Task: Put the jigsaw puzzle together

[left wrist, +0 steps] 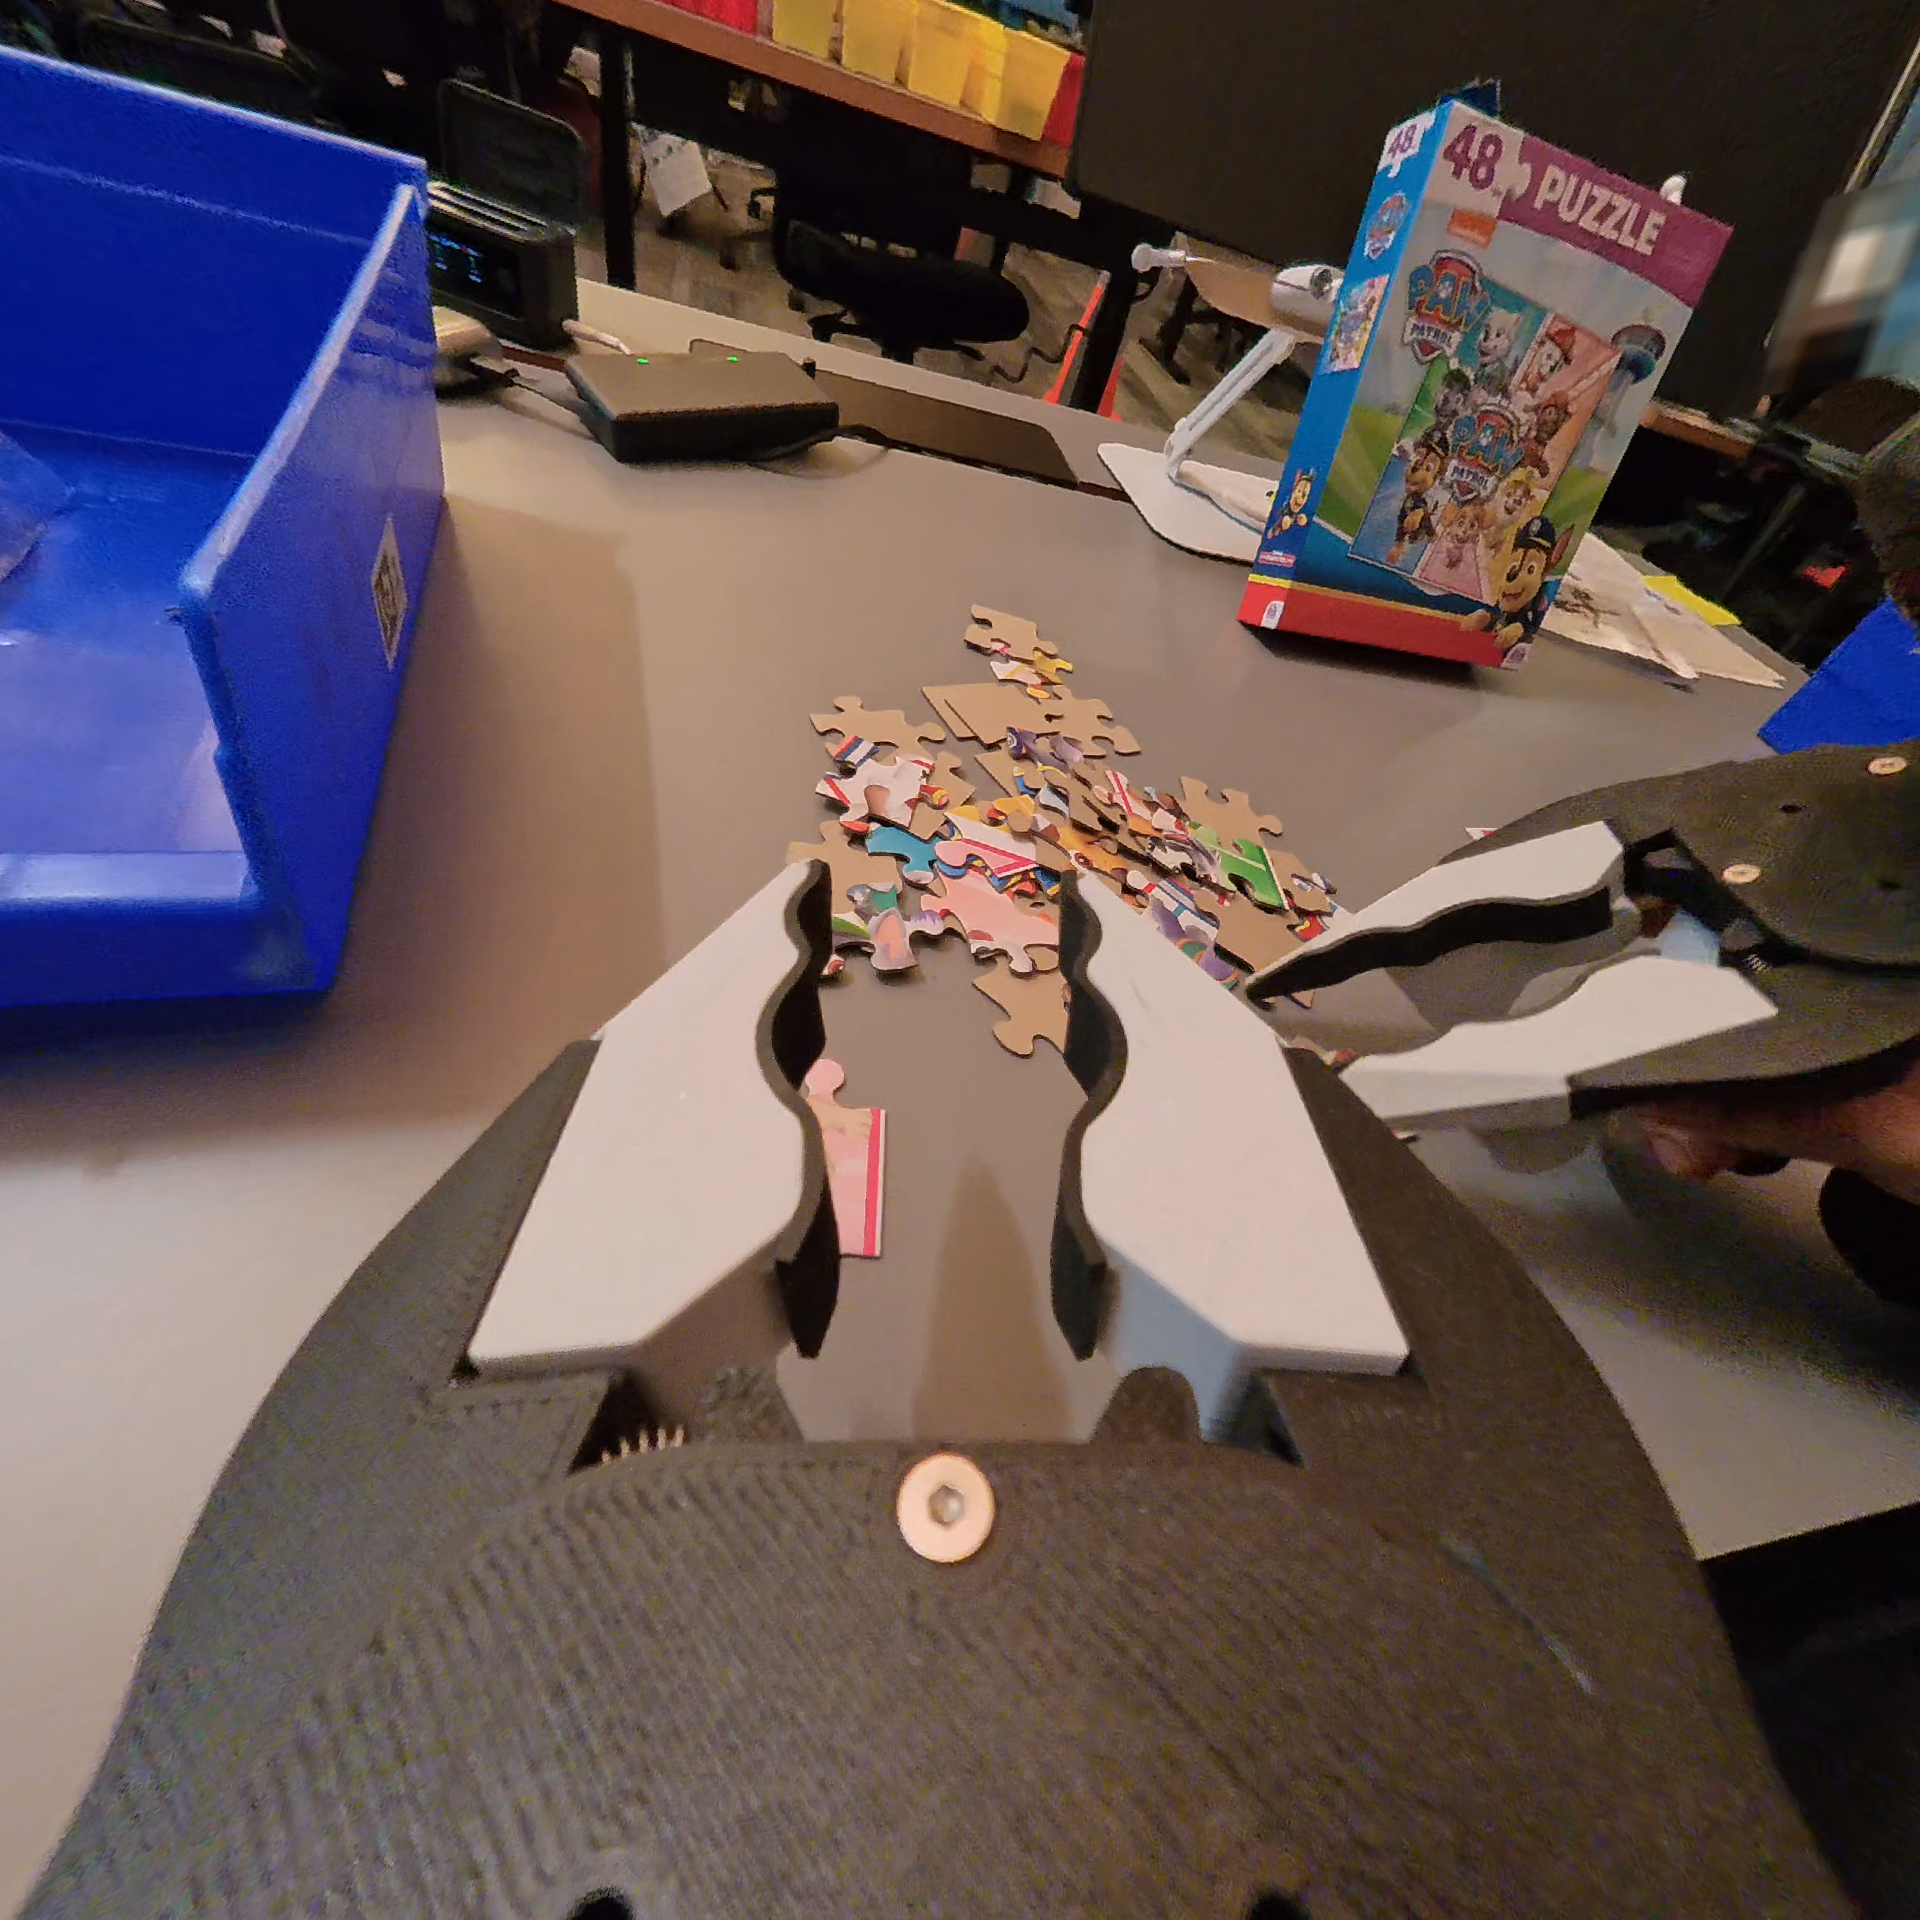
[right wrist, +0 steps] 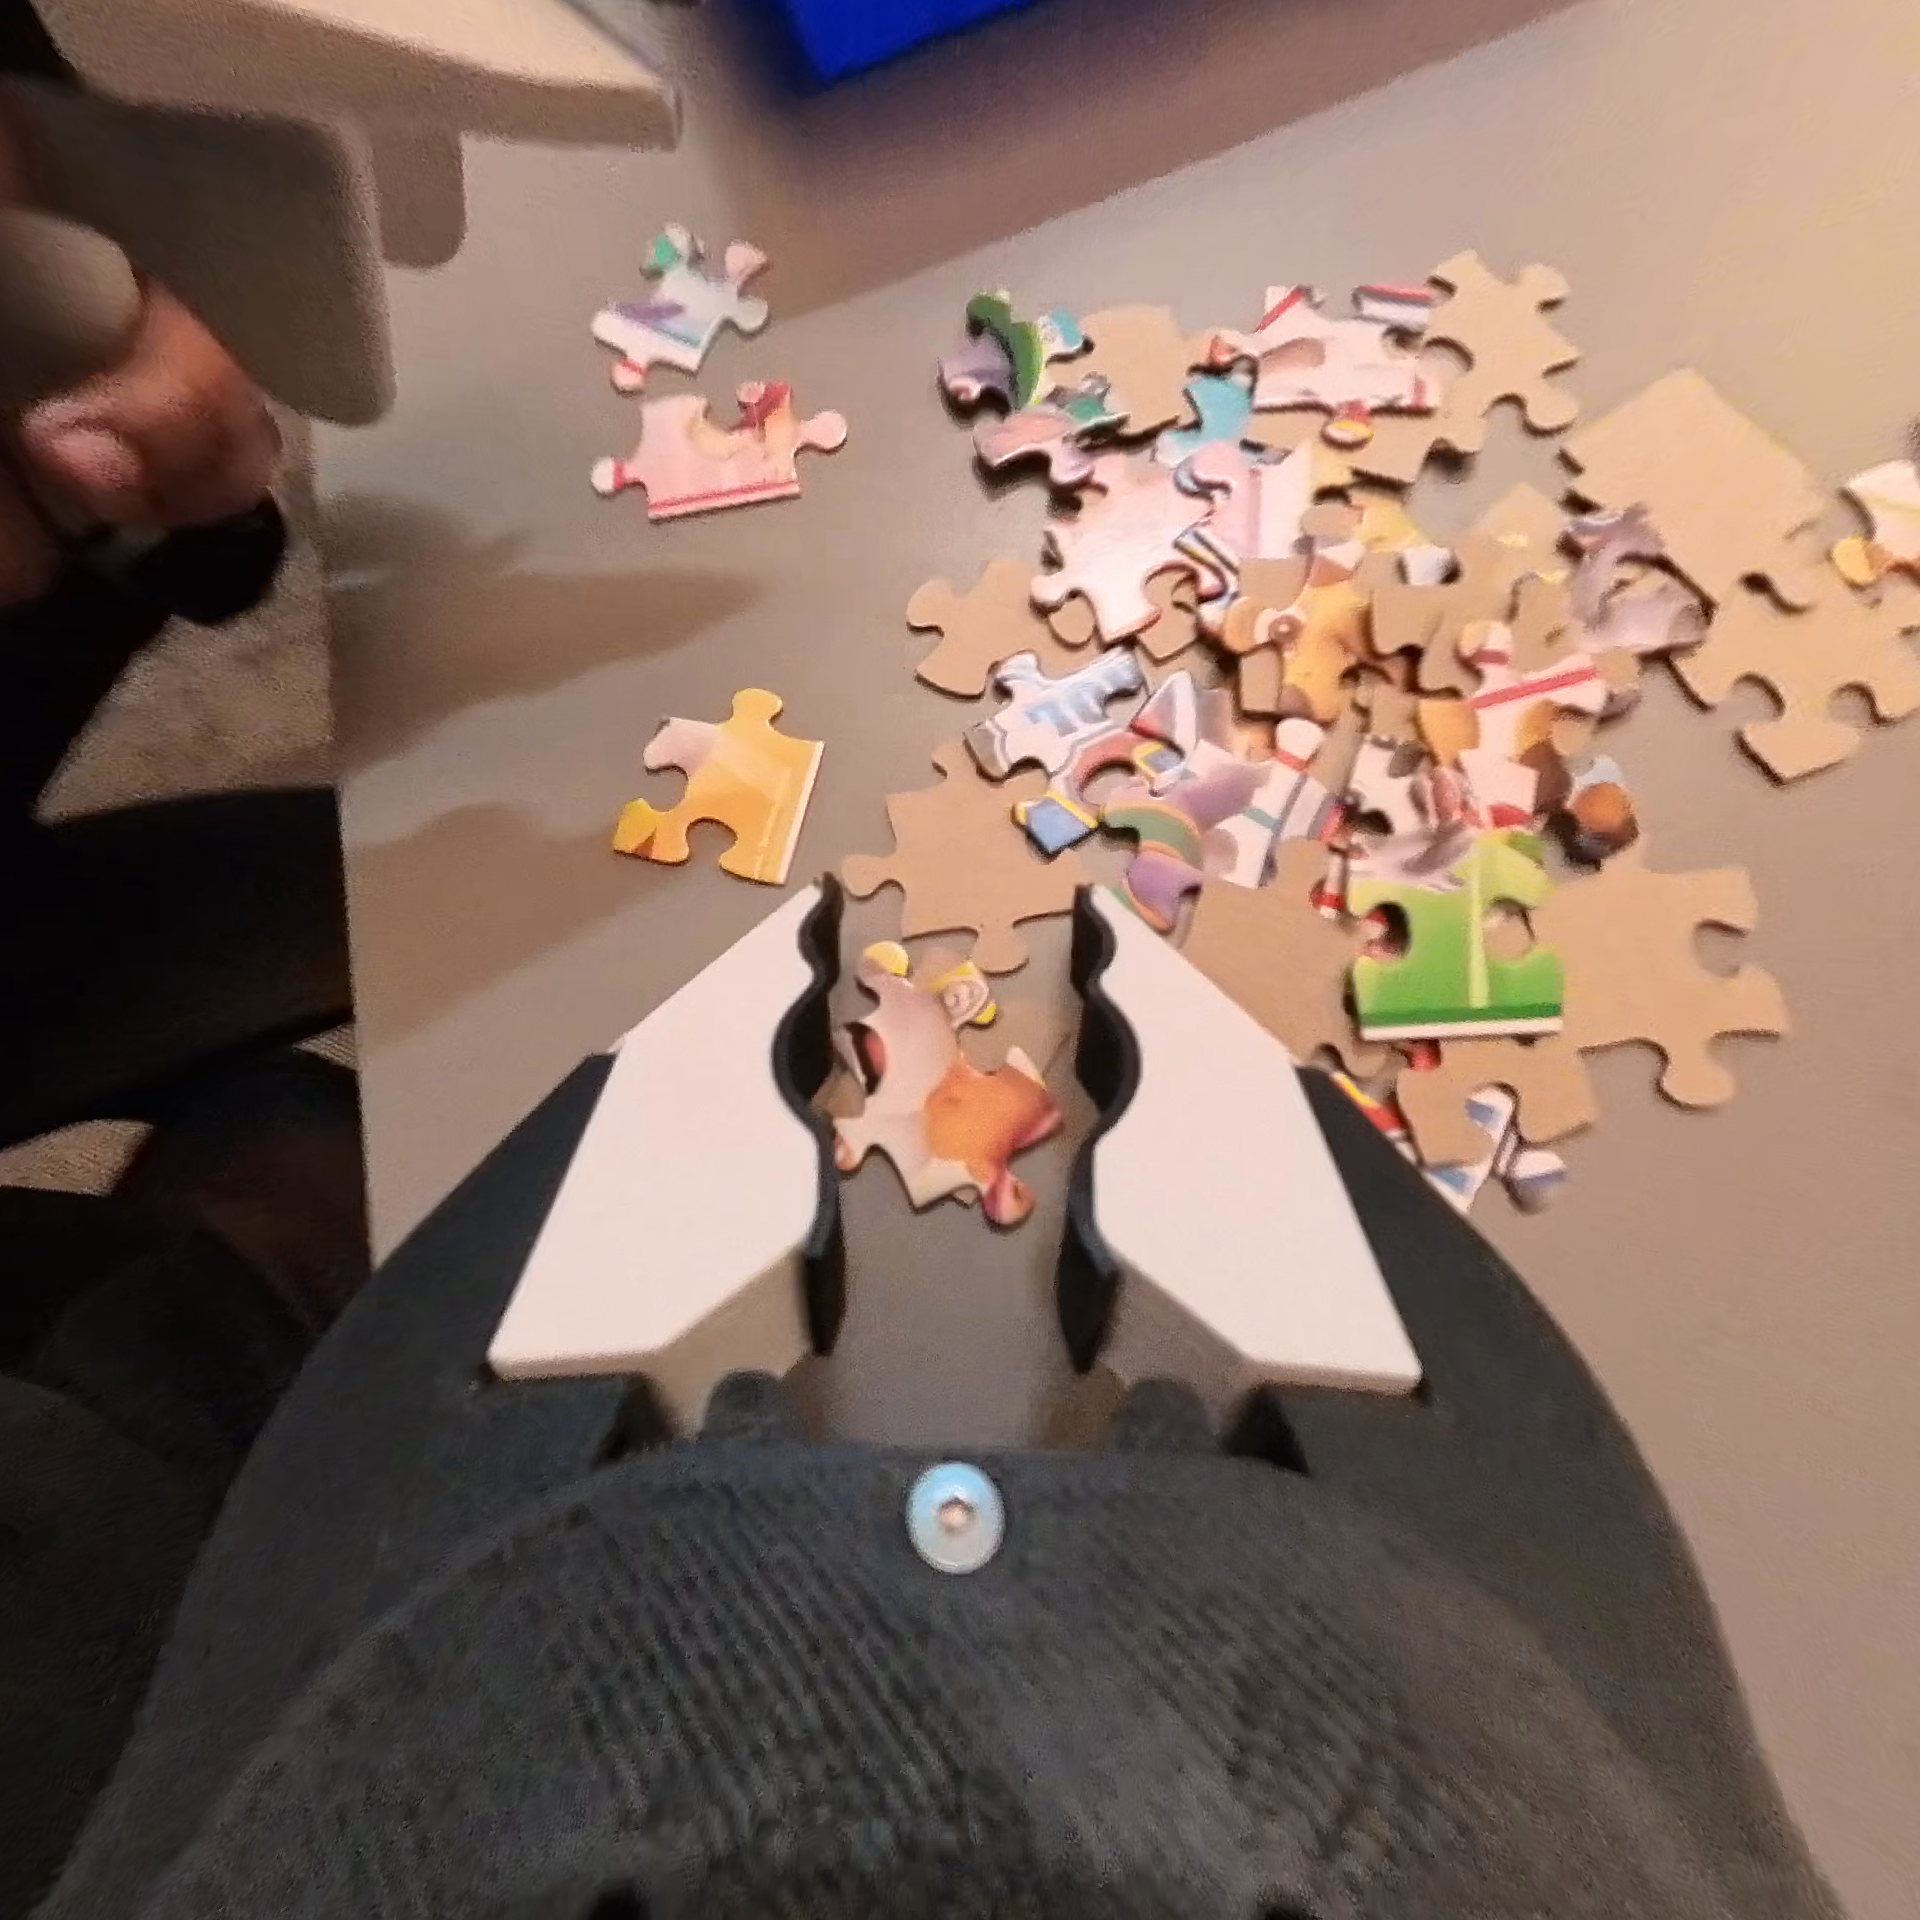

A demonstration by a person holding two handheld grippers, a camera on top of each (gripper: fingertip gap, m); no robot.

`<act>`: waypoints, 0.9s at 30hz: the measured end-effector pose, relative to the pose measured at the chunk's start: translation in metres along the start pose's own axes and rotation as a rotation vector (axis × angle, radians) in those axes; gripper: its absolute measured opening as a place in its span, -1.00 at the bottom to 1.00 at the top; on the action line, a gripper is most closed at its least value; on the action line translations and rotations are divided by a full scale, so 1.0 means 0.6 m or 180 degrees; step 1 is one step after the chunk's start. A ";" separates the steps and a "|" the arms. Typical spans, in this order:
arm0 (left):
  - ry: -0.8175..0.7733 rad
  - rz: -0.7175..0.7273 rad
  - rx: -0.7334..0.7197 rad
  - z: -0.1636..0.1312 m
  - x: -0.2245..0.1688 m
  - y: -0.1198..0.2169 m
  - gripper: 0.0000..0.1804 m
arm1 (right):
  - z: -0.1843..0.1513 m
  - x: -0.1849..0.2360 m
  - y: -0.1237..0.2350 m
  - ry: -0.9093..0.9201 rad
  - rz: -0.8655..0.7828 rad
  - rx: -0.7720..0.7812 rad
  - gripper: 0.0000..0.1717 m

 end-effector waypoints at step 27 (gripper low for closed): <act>-0.0087 -0.0149 -0.0065 0.001 -0.012 -0.002 -0.55 | 0.011 0.013 -0.001 0.0269 0.0111 -0.0030 -0.58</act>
Point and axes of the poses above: each gripper's, where its closed fingertips meet, y back along the fingers, z out of its top, x = y × z across the jaws, the point moved 3 cm from there along y, back along the fingers, and after that the axes turned 15 degrees about x, right-handed, at the moved point
